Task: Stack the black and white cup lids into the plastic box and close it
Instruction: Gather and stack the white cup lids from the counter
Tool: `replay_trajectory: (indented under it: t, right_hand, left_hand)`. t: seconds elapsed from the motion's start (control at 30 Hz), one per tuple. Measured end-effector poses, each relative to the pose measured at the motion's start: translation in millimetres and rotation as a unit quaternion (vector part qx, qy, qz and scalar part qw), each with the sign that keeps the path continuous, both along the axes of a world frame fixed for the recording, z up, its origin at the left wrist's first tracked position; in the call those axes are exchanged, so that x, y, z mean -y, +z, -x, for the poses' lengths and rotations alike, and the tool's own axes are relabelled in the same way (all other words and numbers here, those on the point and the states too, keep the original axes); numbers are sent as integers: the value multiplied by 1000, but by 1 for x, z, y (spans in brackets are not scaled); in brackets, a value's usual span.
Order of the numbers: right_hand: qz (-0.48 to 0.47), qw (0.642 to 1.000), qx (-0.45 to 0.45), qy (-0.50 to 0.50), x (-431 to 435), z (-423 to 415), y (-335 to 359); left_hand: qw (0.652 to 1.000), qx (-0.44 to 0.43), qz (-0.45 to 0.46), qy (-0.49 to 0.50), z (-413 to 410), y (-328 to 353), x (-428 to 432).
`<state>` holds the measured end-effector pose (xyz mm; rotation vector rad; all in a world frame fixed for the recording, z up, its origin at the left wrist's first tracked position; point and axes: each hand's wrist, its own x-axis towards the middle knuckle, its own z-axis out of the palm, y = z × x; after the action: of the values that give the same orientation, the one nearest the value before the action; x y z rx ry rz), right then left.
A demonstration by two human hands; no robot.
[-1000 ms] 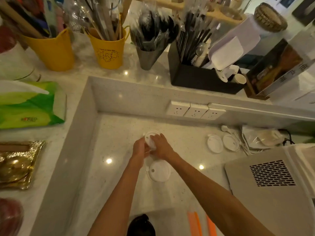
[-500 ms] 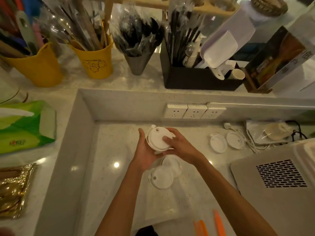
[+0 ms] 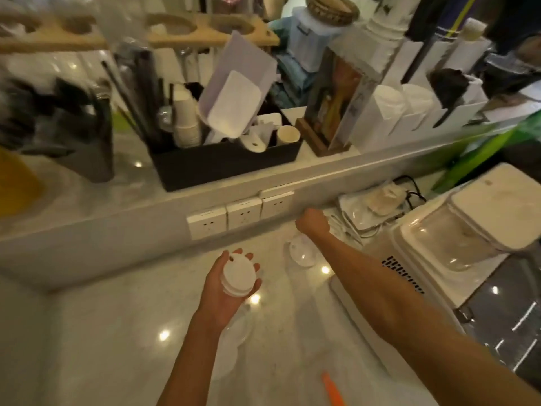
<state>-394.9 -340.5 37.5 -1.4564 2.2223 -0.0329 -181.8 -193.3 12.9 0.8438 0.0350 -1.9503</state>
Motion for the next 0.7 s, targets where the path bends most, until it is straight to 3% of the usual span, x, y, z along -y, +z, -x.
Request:
replay_trajectory:
  t: [0.1, 0.23, 0.33, 0.43, 0.6, 0.7]
  right_hand:
    - [-72, 996, -49, -27, 6, 24, -19]
    - [-166, 986, 26, -14, 1, 32, -45]
    - [-126, 992, -30, 8, -11, 20, -53]
    - [-74, 990, -61, 104, -40, -11, -65]
    - [-6, 950, -2, 312, -105, -102, -91]
    - [17, 932, 57, 359, -140, -153, -95]
  left_hand:
    - [1000, -5, 8, -6, 5, -7, 7]
    - [1000, 3, 10, 4, 0, -18, 9]
    - [1000, 11, 0, 25, -9, -23, 5]
    - [998, 14, -15, 55, -22, -20, -8]
    - [989, 13, -29, 144, -63, -13, -51]
    - [984, 17, -18, 176, -88, -8, -80]
